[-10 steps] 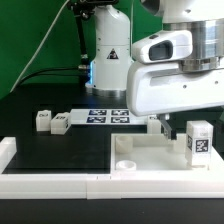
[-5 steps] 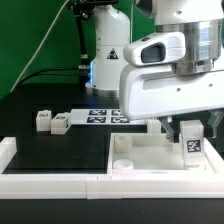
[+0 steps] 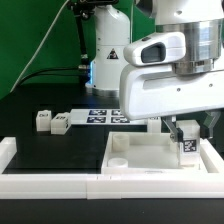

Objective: Assemble one leg

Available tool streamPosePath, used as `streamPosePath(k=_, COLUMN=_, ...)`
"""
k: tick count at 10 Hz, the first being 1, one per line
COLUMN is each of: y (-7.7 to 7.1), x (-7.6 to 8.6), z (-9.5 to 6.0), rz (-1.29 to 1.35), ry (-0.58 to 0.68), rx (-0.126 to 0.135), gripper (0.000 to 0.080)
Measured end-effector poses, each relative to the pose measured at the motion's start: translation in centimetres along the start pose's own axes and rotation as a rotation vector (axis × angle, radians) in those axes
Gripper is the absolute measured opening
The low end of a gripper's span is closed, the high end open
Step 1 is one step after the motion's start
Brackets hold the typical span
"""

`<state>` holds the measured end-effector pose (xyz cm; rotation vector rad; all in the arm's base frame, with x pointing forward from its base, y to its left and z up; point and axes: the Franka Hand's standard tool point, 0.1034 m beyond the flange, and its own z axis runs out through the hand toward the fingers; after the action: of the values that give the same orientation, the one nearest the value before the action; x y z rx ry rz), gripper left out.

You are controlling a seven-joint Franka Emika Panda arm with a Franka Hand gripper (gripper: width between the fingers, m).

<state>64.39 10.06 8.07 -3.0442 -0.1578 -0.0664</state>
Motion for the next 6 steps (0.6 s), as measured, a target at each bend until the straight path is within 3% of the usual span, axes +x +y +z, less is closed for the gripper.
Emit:
streamPosePath(k=2, y=-0.12, x=-0.11, z=0.06, rz=0.125, ry=-0.002, rx=0.005, gripper=0.0294)
streamPosePath(k=6, y=-0.28, x=-0.73, z=0.28, rz=0.685, ry=-0.011, rx=0.013, gripper=0.0294)
